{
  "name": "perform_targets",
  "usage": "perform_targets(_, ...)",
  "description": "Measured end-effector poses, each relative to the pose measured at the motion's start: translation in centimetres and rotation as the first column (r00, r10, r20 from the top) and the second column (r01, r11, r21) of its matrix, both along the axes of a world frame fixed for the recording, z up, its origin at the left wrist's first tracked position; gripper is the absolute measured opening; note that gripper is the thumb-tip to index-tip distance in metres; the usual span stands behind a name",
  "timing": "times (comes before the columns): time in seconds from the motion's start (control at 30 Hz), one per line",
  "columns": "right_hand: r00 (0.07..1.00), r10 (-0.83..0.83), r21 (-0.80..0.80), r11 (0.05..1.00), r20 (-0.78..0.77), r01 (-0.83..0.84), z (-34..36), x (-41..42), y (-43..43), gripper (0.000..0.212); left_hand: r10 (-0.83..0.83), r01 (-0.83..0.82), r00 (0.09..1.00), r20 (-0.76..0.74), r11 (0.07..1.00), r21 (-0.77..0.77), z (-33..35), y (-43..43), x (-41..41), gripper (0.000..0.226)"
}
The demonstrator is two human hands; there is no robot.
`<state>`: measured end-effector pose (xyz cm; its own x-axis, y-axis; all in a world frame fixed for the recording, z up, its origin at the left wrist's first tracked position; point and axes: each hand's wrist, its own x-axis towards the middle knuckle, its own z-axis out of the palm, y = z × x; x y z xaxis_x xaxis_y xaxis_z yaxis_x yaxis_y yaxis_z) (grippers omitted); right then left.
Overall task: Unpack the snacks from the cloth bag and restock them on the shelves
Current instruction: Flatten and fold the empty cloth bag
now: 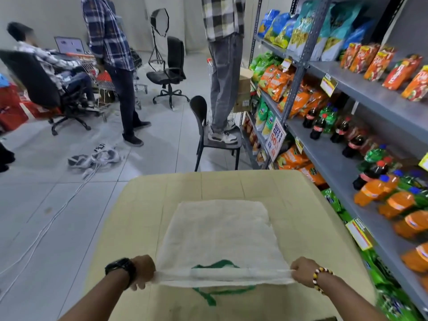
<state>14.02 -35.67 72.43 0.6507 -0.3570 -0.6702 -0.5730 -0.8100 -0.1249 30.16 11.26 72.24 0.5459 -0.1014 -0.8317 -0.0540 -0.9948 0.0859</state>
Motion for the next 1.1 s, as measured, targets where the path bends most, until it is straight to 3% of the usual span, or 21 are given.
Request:
perform_targets(0.1,0.987,-0.053,0.062,0.996,-0.151,0.063,-1.5,-1.8,0.6,0.019,-0.06,0.062,0.985,-0.163,0.998,0.003,-1.3,0.4,-1.7,0.03)
perform_targets(0.2,0.966,-0.169,0.114,0.974,-0.197,0.194,-2.4,-2.7,0.9,0.008,0.039,-0.04,0.99,-0.138,0.999,-0.007,-2.5,0.7,-2.0,0.028)
perform_targets(0.27,0.961,-0.239,0.11,0.961,-0.138,0.255,-2.7,-2.7,0.9,0.008,0.064,-0.064,0.99,-0.13,0.998,0.002,-2.9,0.9,-1.8,0.026)
perform_targets(0.4,0.892,-0.439,0.152,0.894,0.111,0.421,-2.5,-0.8,-0.4,0.012,0.314,-0.307,0.948,0.059,0.946,-0.104,-2.5,1.1,0.0,0.026)
perform_targets(0.5,0.825,-0.546,0.276,0.823,0.146,0.496,-2.0,2.4,-2.2,0.012,0.545,-0.523,0.838,0.021,0.815,-0.249,-2.3,-0.1,2.9,0.021)
perform_targets(0.6,0.674,-0.734,0.461,0.628,0.084,0.627,-2.2,6.5,-4.3,0.009,0.728,-0.717,0.671,-0.141,0.588,-0.374,-1.7,-1.8,5.4,0.019)
perform_targets(0.7,0.513,-0.858,0.627,0.397,-0.005,0.67,-2.9,10.4,-6.1,0.011,0.789,-0.817,0.535,-0.302,0.392,-0.423,-1.5,-3.7,8.1,0.021)
perform_targets(0.83,0.411,-0.906,0.778,0.188,-0.098,0.6,-3.8,15.2,-7.5,0.008,0.831,-0.823,0.458,-0.317,0.261,-0.505,-2.7,-6.1,11.7,0.025)
perform_targets(0.9,0.438,-0.895,0.797,0.204,-0.084,0.569,-4.4,16.9,-7.6,0.011,0.836,-0.799,0.452,-0.31,0.224,-0.559,-3.6,-7.1,13.0,0.029)
perform_targets(0.97,0.526,-0.849,0.79,0.285,-0.054,0.542,-5.2,17.9,-7.3,0.015,0.835,-0.777,0.461,-0.301,0.216,-0.591,-4.6,-7.9,13.8,0.05)
perform_targets(1.03,0.653,-0.757,0.731,0.45,0.007,0.514,-5.9,18.3,-6.7,0.038,0.829,-0.78,0.469,-0.305,0.227,-0.584,-6.1,-8.2,13.7,0.079)
perform_targets(1.1,0.776,-0.623,0.625,0.645,0.097,0.44,-6.8,18.7,-5.7,0.061,0.82,-0.784,0.497,-0.282,0.287,-0.55,-7.8,-8.4,13.0,0.086)
